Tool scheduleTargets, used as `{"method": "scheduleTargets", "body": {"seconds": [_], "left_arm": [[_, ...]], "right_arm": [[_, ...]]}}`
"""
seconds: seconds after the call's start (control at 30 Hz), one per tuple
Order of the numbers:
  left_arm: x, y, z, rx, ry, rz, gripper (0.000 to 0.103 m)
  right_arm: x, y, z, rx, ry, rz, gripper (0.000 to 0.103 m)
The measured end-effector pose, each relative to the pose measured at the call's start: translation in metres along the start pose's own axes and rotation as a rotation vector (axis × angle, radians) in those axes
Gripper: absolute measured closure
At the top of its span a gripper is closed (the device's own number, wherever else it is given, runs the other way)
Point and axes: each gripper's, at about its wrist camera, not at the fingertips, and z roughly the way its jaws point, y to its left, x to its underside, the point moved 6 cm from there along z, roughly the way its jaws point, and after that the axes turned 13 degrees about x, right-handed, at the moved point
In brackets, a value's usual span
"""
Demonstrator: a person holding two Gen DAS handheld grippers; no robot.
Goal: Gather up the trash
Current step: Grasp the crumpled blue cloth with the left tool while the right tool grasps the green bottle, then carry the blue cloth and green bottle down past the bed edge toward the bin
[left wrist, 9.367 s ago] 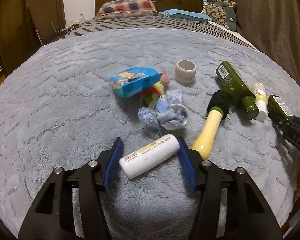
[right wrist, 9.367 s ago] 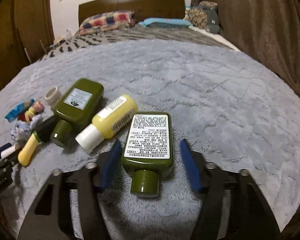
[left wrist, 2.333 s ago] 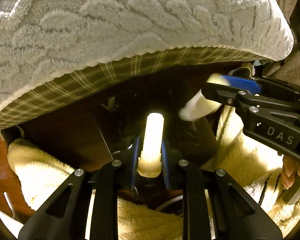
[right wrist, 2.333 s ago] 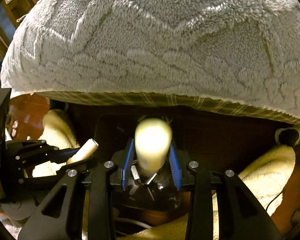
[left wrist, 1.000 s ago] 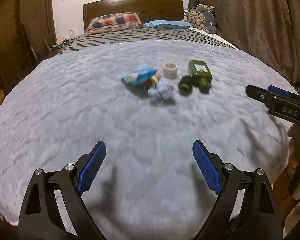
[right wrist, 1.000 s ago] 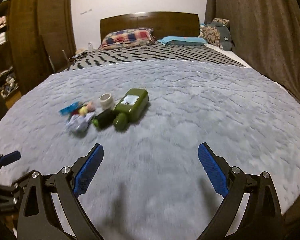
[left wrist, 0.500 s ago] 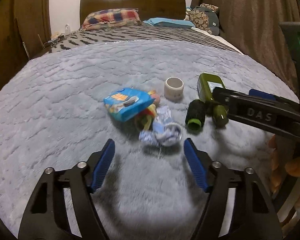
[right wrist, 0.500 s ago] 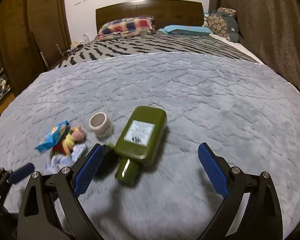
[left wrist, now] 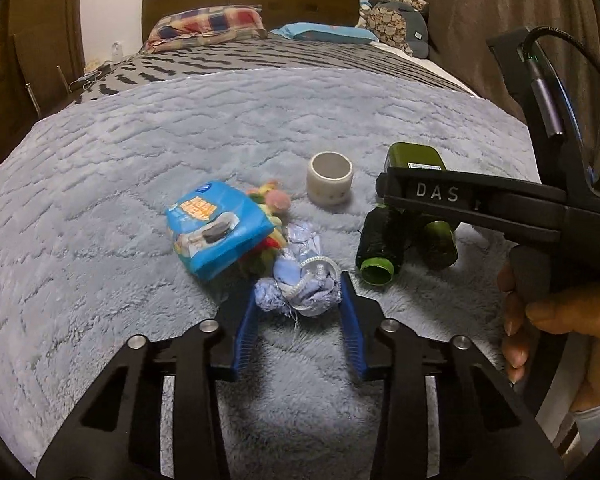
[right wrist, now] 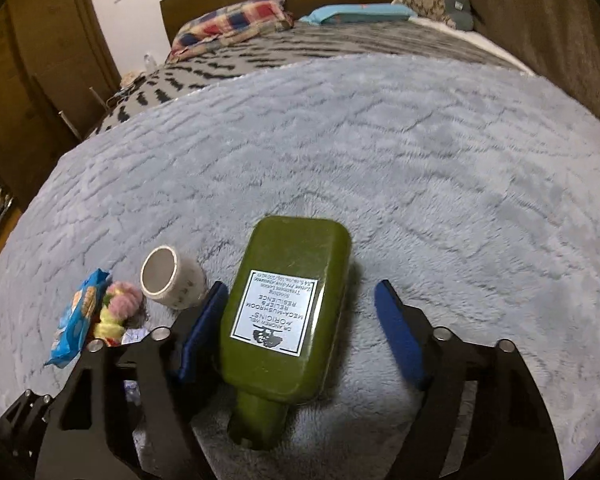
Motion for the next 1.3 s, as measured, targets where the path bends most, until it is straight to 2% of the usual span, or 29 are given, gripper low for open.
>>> {"method": "scheduleTargets", "body": {"seconds": [0.03, 0.13, 0.33, 0.57, 0.93, 1.3], "left_arm": [[0.0, 0.0, 0.0, 0.0, 0.003, 0.002, 0.072], [0.0, -0.001, -0.002, -0.004, 0.006, 0.008, 0.075], [0.0, -0.005, -0.022, -0.013, -0.007, 0.03, 0.077], [0.001, -0.02, -0.07, -0.014, -0.072, 0.062, 0.078], [0.039, -0.061, -0.145, 0.045, -0.138, 0.121, 0.078], [0.091, -0.112, -0.197, 0.061, -0.158, 0.21, 0.078]], "right_arm": [[0.0, 0.0, -0.001, -0.007, -0.004, 0.0, 0.042], [0.0, 0.0, -0.007, -0.011, -0.016, -0.019, 0.046], [-0.001, -0.005, -0.033, -0.014, -0.071, -0.053, 0.048], [0.005, -0.018, -0.086, -0.022, -0.157, -0.095, 0.049], [0.061, -0.027, -0.187, -0.108, -0.29, -0.192, 0.05], [0.129, -0.042, -0.237, -0.169, -0.322, -0.223, 0.05]]}}
